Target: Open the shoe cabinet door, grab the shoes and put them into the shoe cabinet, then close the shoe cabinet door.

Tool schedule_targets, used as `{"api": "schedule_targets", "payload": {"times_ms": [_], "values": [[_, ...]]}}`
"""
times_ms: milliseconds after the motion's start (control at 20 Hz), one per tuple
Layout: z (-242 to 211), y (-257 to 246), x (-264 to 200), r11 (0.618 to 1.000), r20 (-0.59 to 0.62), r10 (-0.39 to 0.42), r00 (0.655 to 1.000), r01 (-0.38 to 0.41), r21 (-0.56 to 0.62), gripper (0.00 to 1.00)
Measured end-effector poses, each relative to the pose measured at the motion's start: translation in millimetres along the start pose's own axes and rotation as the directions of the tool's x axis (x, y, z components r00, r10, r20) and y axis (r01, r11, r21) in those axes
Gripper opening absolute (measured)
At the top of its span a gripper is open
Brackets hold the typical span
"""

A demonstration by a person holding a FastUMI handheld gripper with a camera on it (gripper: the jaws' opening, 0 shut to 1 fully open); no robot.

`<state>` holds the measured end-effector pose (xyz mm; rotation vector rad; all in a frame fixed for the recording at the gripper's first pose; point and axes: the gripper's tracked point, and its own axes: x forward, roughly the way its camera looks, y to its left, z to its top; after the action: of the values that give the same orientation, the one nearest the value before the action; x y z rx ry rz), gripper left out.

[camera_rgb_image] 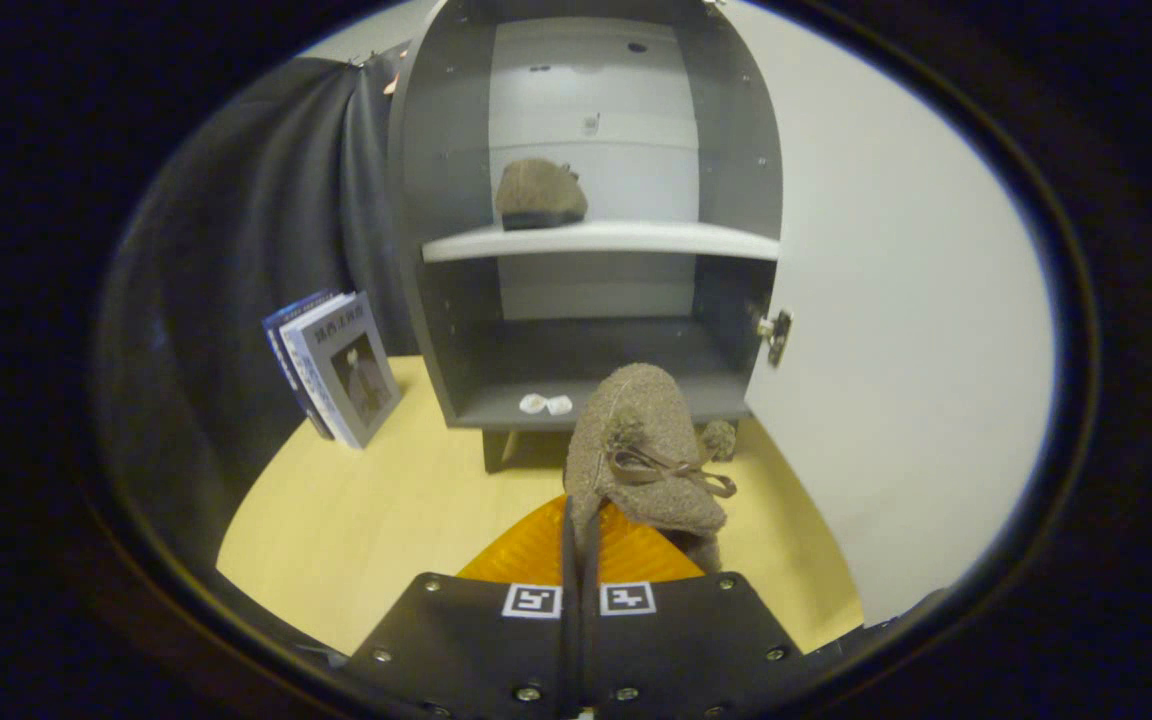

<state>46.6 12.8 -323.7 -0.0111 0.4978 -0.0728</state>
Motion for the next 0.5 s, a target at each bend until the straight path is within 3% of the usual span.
{"api": "schedule_targets", "payload": {"times_ms": [250,500], "values": [[83,6,-20,0.999,0.110,-0.050,0.993,0.049,0.014,0.00],[144,-3,4,0.998,0.157,-0.069,0.985,0.070,-0.001,0.00]]}}
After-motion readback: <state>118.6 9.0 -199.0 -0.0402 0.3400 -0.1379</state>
